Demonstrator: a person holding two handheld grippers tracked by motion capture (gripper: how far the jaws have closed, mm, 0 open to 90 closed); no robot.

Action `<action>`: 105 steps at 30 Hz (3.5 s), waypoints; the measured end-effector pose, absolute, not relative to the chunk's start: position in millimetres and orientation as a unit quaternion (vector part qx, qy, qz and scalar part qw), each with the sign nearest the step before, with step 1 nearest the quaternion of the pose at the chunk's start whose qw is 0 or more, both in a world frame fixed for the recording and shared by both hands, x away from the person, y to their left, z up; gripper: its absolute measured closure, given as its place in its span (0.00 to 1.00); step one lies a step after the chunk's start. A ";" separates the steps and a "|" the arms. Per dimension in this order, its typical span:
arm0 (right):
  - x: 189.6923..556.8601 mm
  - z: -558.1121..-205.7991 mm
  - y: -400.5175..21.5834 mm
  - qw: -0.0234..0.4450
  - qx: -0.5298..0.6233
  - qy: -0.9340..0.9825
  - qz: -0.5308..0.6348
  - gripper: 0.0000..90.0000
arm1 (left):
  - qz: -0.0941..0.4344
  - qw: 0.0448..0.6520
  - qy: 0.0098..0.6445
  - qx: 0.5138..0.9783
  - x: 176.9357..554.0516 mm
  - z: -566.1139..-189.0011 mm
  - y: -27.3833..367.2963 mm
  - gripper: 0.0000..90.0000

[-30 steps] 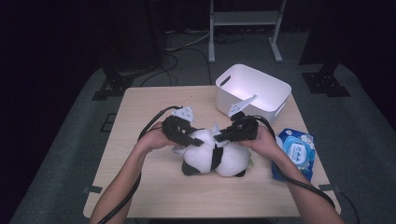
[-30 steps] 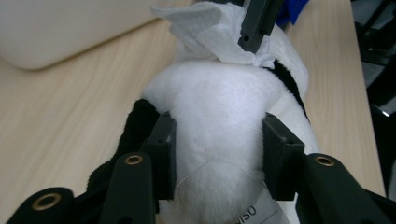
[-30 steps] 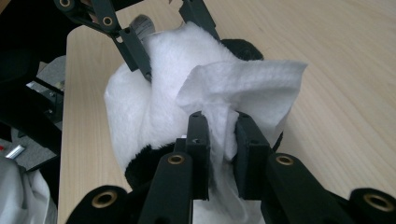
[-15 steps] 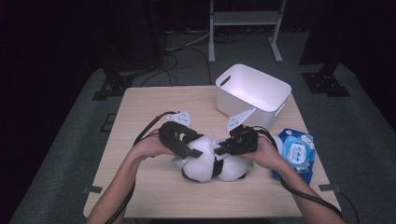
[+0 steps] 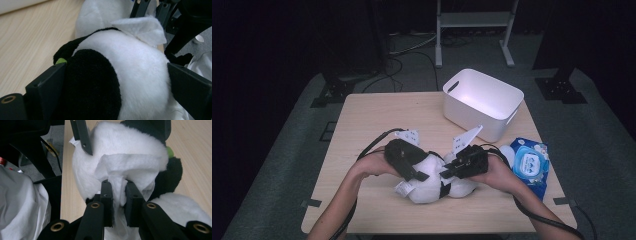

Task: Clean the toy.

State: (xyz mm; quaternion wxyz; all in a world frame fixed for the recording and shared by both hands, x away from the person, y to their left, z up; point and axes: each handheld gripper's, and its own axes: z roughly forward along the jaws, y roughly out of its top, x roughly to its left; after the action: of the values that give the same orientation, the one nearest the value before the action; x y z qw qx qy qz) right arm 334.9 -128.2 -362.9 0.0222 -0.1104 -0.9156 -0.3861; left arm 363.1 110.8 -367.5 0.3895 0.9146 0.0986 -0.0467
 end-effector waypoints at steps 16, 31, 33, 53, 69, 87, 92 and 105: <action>327.4 -335.2 -86.0 0.018 -0.057 -0.912 -0.405 0.87 | -0.022 0.439 0.063 0.896 338.3 -380.4 122.0 0.08; 335.6 -341.5 -109.9 0.014 -0.088 -0.917 -0.389 0.87 | -0.012 0.447 0.057 0.893 330.2 -383.4 126.3 0.10; 337.5 -344.0 -116.1 0.013 -0.101 -0.917 -0.385 0.87 | -0.009 0.444 0.054 0.894 329.6 -383.2 126.4 0.10; 338.3 -341.5 -172.0 -0.025 -0.156 -0.909 -0.385 0.87 | -0.003 0.443 0.057 0.895 326.7 -382.3 127.0 0.10; 341.5 -365.9 -219.9 -0.017 -0.219 -0.887 -0.407 0.87 | -0.002 0.442 0.053 0.895 326.4 -382.4 128.4 0.10; 339.5 -360.8 -220.0 -0.020 -0.217 -0.888 -0.405 0.87 | 0.000 0.441 0.052 0.896 325.5 -381.7 127.2 0.10; 339.4 -348.8 -193.4 -0.022 -0.187 -0.898 -0.398 0.87 | 0.001 0.441 0.052 0.896 325.0 -381.7 126.9 0.10; 340.9 -345.3 -125.2 -0.001 -0.116 -0.920 -0.375 0.87 | 0.006 0.441 0.046 0.896 323.6 -380.4 124.0 0.09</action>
State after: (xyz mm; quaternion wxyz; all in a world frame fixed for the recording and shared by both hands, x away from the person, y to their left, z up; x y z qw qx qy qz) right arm 340.9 -125.2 -345.3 -0.0006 -0.1161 -0.9199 -0.3746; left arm 323.6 124.0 -380.4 0.4407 0.8964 0.0461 0.0059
